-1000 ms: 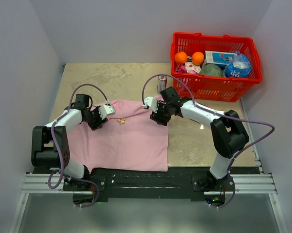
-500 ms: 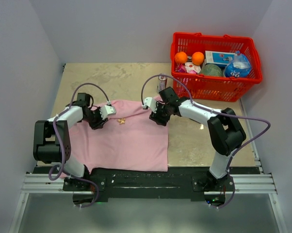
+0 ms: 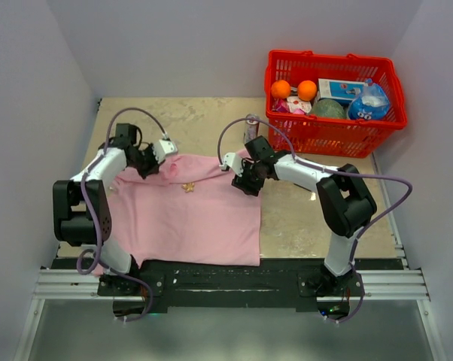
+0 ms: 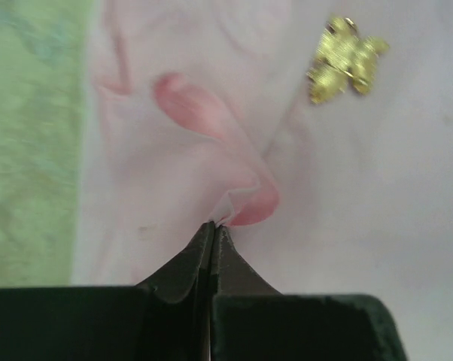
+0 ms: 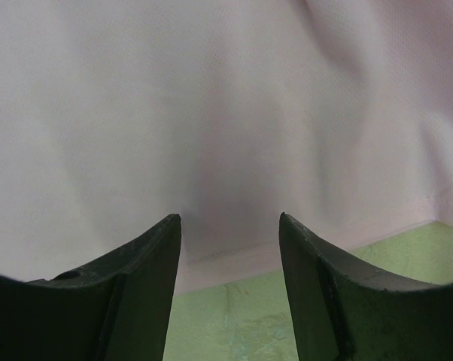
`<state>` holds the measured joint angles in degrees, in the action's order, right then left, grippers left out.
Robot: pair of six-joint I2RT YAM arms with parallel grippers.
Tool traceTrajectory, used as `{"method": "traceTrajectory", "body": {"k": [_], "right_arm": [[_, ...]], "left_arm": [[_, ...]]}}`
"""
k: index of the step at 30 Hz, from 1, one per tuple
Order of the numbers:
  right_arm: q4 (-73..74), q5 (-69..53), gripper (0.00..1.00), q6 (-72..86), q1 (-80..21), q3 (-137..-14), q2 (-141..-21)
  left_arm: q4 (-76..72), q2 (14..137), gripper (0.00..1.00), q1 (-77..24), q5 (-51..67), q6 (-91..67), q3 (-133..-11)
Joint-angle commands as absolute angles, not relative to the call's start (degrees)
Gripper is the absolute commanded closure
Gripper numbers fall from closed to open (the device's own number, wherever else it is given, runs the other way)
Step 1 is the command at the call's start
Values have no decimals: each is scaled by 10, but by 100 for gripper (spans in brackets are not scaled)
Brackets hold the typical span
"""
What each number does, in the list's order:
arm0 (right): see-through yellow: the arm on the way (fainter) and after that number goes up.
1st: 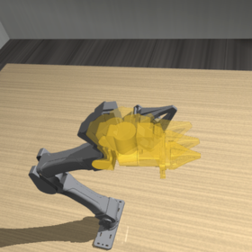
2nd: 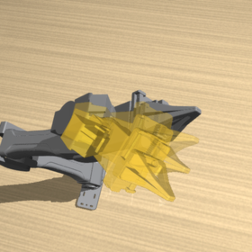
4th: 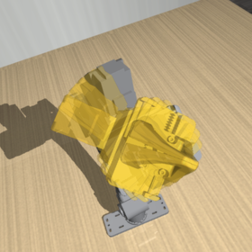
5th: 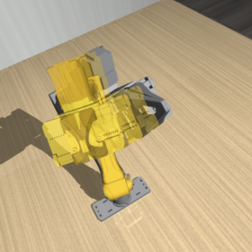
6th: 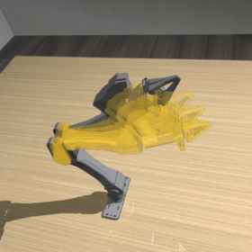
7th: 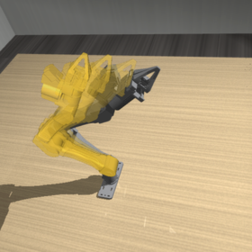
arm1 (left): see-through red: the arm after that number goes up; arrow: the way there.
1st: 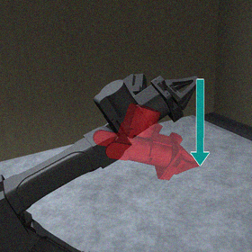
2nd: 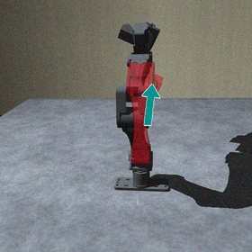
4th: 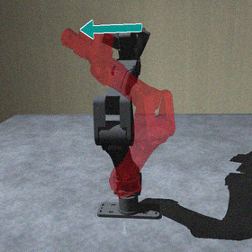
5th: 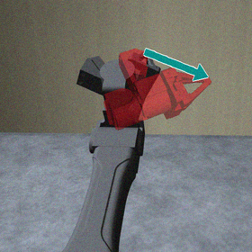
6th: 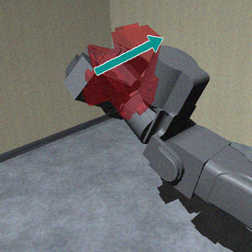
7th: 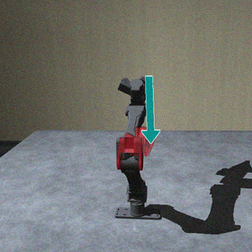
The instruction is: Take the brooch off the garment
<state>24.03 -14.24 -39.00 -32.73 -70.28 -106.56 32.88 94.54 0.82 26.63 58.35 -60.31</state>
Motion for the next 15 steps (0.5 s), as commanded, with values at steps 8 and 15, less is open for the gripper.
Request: {"method": "traceTrajectory", "body": {"k": [8, 15], "right_arm": [[248, -120, 43, -403, -329, -724, -1071], [244, -119, 43, -398, -329, -726, -1074]], "left_arm": [[212, 1209, 100, 63, 118, 356, -1066], [94, 1200, 56, 67, 1, 263, -1051]]}}
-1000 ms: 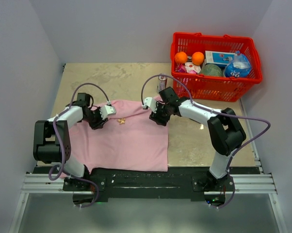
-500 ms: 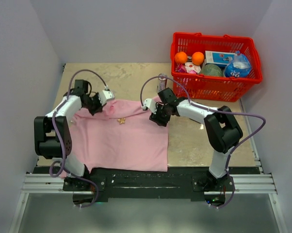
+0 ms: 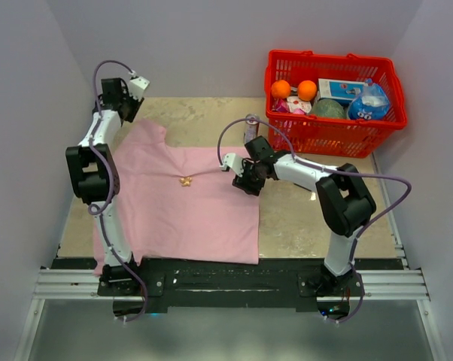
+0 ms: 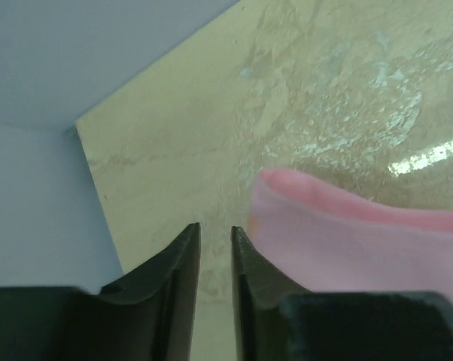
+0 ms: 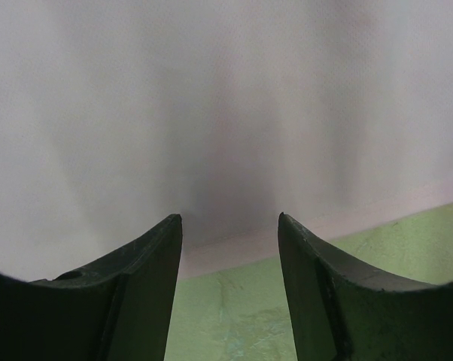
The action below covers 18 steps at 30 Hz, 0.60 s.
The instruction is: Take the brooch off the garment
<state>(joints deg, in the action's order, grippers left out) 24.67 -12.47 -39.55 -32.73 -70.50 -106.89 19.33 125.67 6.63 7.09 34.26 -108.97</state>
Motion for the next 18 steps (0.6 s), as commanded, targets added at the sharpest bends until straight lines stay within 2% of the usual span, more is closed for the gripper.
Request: {"method": "traceTrajectory", "body": {"k": [1, 5, 7, 12, 15, 18], "right_arm": [[246, -119, 43, -396, -329, -727, -1076], [247, -119, 43, -392, -329, -729, -1081], [254, -118, 43, -389, -329, -743, -1082], [248, -165, 44, -374, -329, -796, -1074], [240, -175, 44, -350, -329, -841, -1093], [238, -172, 44, -334, -329, -853, -1102]], "left_arm": [[79, 1168, 50, 64, 2, 257, -1006], [27, 1087, 39, 53, -14, 250, -890], [25, 1028, 39, 53, 52, 247, -819], [191, 957, 42, 38, 380, 340, -738], [257, 960, 49, 5, 399, 373, -714], [267, 975, 55, -32, 380, 333, -700]]}}
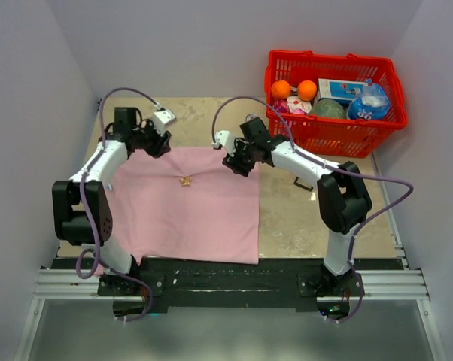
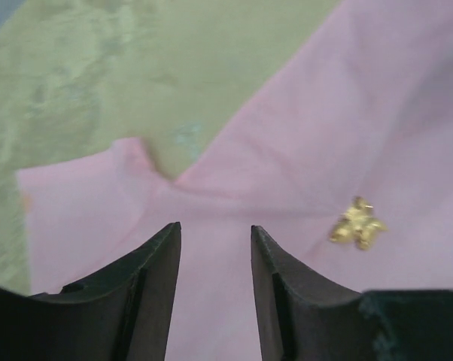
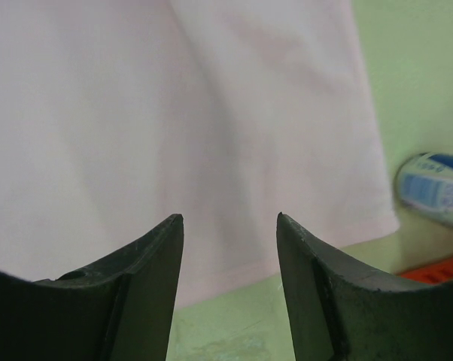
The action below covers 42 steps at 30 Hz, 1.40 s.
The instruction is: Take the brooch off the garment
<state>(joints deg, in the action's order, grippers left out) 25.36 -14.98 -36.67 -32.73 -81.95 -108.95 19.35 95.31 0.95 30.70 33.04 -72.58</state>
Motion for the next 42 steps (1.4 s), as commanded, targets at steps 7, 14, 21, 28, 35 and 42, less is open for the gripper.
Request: {"method": "traceTrajectory", "body": {"k": [7, 14, 21, 28, 35, 42], "right_arm": [[224, -168, 44, -322, -330, -820, -1070], [228, -166, 44, -325, -330, -795, -1049], [226, -165, 44, -325, -331, -790, -1049], [220, -168, 44, -323, -332, -793, -1056], [217, -165, 44, -321, -332, -796, -1061], [216, -162, 44, -322, -332, -795, -1062]], "left_arm": [[214, 961, 58, -58, 345, 214, -627], [193, 992, 54, -61, 322, 127, -617], [178, 1029, 55, -61, 316, 62, -630], [191, 1056, 60, -65, 319, 54, -649], [205, 1073, 74, -76, 317, 58, -664], [218, 1077, 83, -85, 280, 58, -687]]}}
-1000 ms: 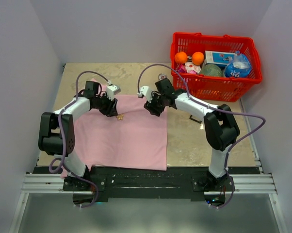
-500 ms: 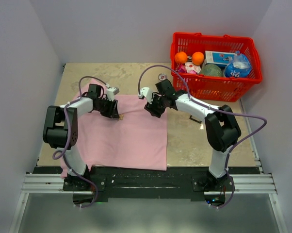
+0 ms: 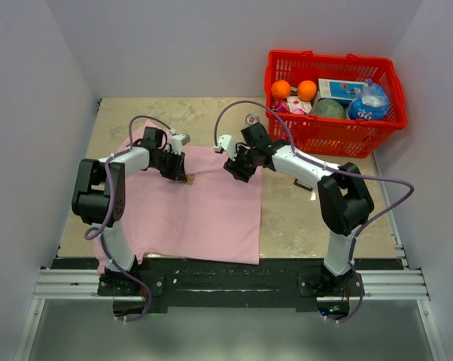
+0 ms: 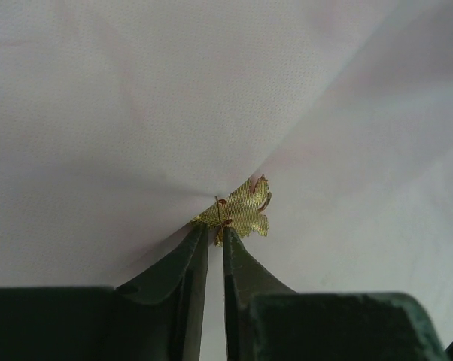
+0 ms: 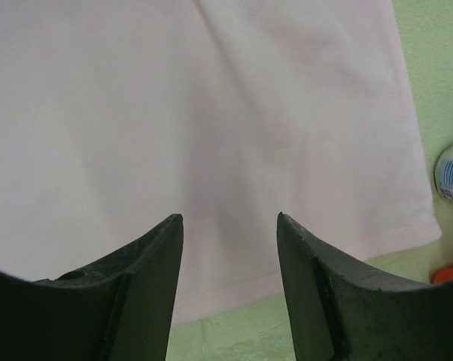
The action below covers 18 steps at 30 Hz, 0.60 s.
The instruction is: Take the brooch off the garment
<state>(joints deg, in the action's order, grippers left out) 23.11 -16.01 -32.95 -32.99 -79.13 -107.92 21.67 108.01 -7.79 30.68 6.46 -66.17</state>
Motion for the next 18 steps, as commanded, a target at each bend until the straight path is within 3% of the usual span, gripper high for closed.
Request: {"method": "traceTrajectory", "body": {"k": [1, 6, 9, 18], "right_arm": [[216, -161, 44, -322, -333, -795, -1063], [214, -162, 44, -321, -332, -795, -1067], [216, -163, 44, -321, -332, -801, -1068], [184, -275, 45, -387, -339, -813, -1043]], "left_arm": [[220, 1075, 83, -87, 271, 59, -688], [222, 1074, 88, -100, 238, 62, -695], [229, 1078, 100, -104, 256, 69, -703], [327, 1079, 100, -103, 302, 97, -764]]}}
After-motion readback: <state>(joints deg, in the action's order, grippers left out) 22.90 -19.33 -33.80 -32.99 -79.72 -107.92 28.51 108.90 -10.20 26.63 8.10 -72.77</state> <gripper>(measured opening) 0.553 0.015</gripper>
